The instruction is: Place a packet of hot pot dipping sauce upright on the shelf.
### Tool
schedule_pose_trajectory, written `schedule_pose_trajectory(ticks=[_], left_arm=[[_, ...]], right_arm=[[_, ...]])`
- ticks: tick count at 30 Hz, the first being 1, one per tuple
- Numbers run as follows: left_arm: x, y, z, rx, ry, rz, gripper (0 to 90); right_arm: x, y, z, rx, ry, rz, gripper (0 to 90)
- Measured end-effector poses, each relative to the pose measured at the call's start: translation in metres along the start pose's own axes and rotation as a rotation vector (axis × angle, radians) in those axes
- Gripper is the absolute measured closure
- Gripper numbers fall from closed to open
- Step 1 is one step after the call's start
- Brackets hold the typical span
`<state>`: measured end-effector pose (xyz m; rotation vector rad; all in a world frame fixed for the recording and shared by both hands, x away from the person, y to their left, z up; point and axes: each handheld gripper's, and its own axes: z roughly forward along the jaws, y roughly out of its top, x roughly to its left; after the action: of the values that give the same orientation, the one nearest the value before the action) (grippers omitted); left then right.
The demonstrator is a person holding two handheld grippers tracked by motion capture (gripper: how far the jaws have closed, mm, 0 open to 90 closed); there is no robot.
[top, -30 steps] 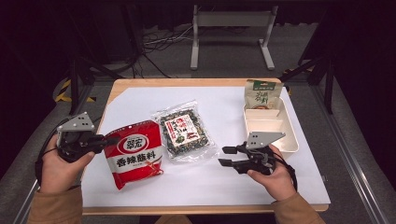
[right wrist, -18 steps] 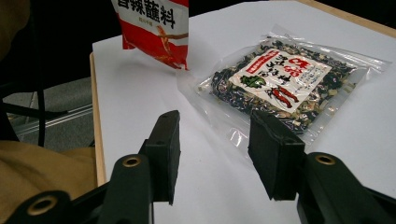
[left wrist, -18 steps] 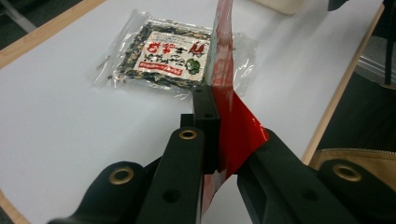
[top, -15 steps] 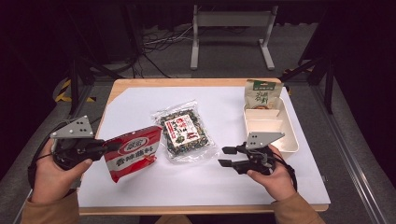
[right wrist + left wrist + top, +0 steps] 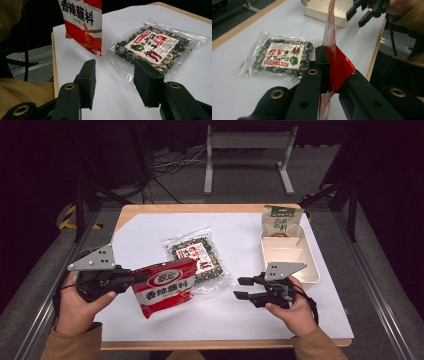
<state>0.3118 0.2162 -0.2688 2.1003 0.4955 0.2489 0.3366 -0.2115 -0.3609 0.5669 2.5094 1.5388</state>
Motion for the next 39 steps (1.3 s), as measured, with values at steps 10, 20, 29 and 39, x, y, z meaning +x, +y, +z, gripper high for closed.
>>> schedule_pose_trajectory(ticks=[10, 20, 29, 39], left_arm=[[-0.011, 0.013, 0.023, -0.025, -0.080, 0.056, 89.0], [-0.020, 0.029, 0.059, -0.033, -0.184, 0.086, 89.0], [-0.018, 0.041, 0.083, -0.058, -0.223, 0.111, 89.0], [-0.011, 0.041, 0.101, -0.102, -0.271, 0.128, 89.0]], right_arm=[[-0.001, 0.001, -0.010, -0.041, 0.025, 0.007, 53.7], [0.003, 0.006, -0.021, -0.061, 0.056, -0.023, 53.6], [0.002, 0.007, -0.032, -0.051, 0.044, -0.041, 45.6], [0.000, 0.011, -0.033, -0.061, 0.022, -0.055, 42.4]])
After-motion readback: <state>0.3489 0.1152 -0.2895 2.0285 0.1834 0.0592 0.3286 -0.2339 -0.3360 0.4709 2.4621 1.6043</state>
